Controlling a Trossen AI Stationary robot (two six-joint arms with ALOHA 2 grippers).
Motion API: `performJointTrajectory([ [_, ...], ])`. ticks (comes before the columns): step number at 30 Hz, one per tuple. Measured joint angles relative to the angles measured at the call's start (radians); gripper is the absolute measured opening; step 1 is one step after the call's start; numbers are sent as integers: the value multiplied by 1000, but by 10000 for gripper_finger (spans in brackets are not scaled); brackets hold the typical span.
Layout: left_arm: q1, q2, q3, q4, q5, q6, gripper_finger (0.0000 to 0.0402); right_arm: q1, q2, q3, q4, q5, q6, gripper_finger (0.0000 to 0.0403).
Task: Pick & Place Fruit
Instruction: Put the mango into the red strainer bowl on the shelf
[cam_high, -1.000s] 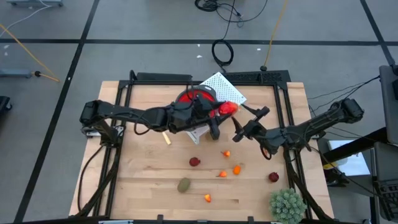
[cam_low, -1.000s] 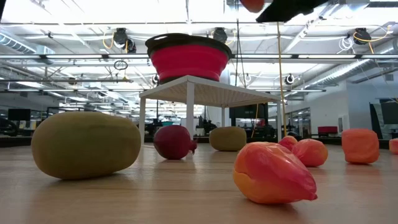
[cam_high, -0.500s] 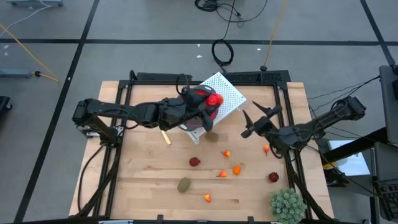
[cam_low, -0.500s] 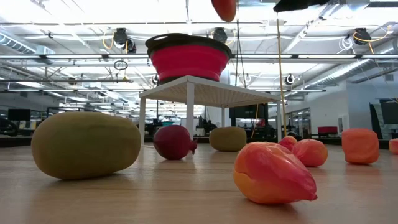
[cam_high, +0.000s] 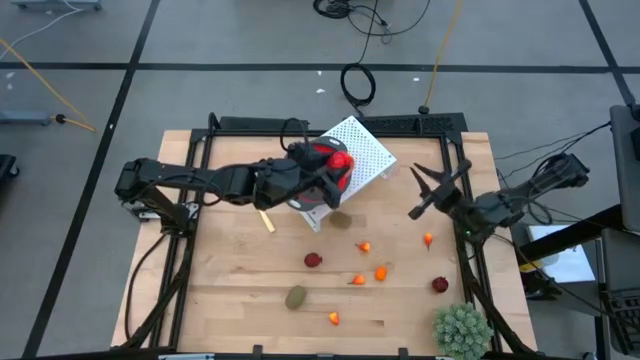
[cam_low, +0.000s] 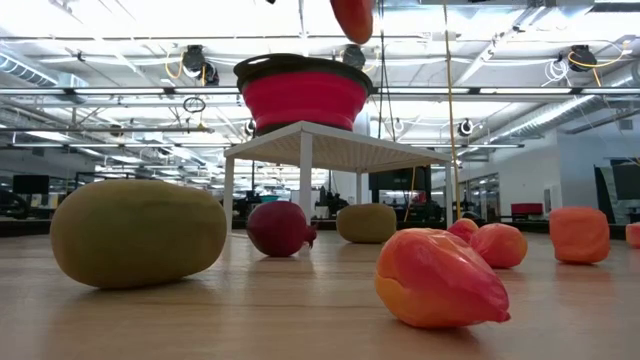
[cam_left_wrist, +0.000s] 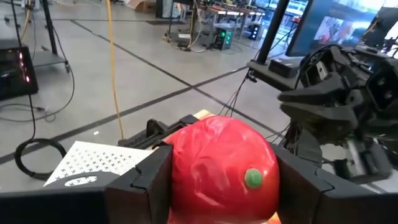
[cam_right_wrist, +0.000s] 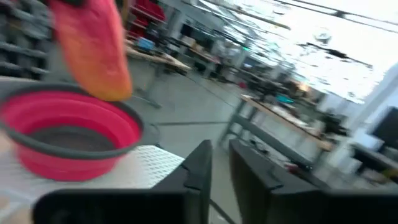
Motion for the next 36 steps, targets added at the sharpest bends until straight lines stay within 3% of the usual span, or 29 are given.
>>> performJointTrajectory([
  [5,10,0,0,-11,0,-49,203,5,-95,0,-166,-166,134,3],
  [12,33,0,0,-41,13,-137,202,5,-208,0,-389,-421,295,2],
  [21,78,0,0,-83,105,-269,204,5,-330,0,-549,-712,401,1],
  [36,175,-4,0,-254,276,-522,210,5,-417,0,-718,-744,514,1],
])
